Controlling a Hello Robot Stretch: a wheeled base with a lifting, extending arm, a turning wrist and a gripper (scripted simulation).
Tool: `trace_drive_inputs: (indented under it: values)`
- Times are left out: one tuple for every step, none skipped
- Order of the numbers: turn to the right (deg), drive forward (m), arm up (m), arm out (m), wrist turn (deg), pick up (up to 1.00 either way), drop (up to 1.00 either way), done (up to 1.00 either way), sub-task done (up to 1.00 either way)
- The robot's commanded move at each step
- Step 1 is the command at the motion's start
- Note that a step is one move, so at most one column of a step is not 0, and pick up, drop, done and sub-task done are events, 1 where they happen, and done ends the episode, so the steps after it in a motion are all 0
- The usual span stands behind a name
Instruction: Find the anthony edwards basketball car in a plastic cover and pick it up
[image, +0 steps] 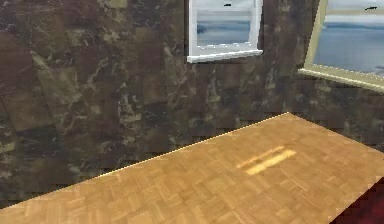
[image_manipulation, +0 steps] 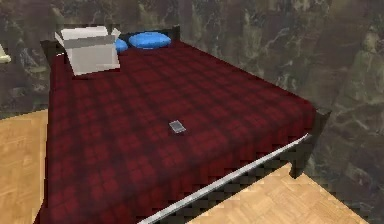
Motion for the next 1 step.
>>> trace_drive_inputs:
  values:
    - [-3.0, 0.00, 0.00, 0.00, 0.0, 0.00, 0.00, 0.00, 0.00]
